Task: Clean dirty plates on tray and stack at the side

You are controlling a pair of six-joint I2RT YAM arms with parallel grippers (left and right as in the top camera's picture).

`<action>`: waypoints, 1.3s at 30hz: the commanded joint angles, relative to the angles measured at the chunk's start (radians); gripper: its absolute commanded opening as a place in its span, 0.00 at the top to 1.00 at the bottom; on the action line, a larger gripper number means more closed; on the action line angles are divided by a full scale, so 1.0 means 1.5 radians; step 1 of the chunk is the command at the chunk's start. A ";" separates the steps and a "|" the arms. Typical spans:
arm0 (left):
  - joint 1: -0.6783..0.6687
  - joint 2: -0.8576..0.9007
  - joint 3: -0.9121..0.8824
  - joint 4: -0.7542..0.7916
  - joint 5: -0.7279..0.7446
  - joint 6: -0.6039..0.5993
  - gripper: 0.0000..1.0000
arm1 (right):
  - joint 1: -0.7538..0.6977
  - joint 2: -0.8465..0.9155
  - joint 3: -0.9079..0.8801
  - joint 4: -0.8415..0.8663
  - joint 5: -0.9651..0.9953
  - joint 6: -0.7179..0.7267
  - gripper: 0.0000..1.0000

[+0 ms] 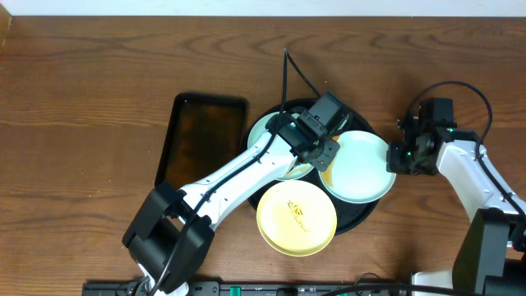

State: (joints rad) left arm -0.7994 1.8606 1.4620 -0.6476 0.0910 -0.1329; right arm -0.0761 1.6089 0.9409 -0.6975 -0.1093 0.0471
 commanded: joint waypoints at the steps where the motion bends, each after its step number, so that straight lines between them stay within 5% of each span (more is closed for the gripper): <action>1: 0.016 -0.006 -0.005 -0.005 0.001 -0.008 0.92 | -0.001 -0.009 -0.001 0.014 -0.001 0.002 0.99; 12: 0.117 -0.066 -0.004 -0.054 0.002 -0.050 0.93 | -0.001 -0.122 0.016 0.013 0.012 -0.035 0.99; 21: 0.221 -0.089 -0.005 -0.097 0.055 -0.078 0.93 | 0.041 -0.234 0.016 0.039 0.186 -0.063 0.99; 30: 0.321 -0.089 -0.005 -0.142 0.072 -0.090 0.93 | 0.185 -0.250 0.016 0.065 0.354 -0.107 0.99; 39: 0.346 -0.089 -0.005 -0.169 0.071 -0.090 0.93 | 0.146 -0.249 0.016 0.057 0.147 -0.024 0.85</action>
State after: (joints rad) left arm -0.2832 1.7409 1.4570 -0.8948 0.1852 -0.2626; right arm 0.1856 1.2449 0.9440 -0.6113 0.2123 -0.0383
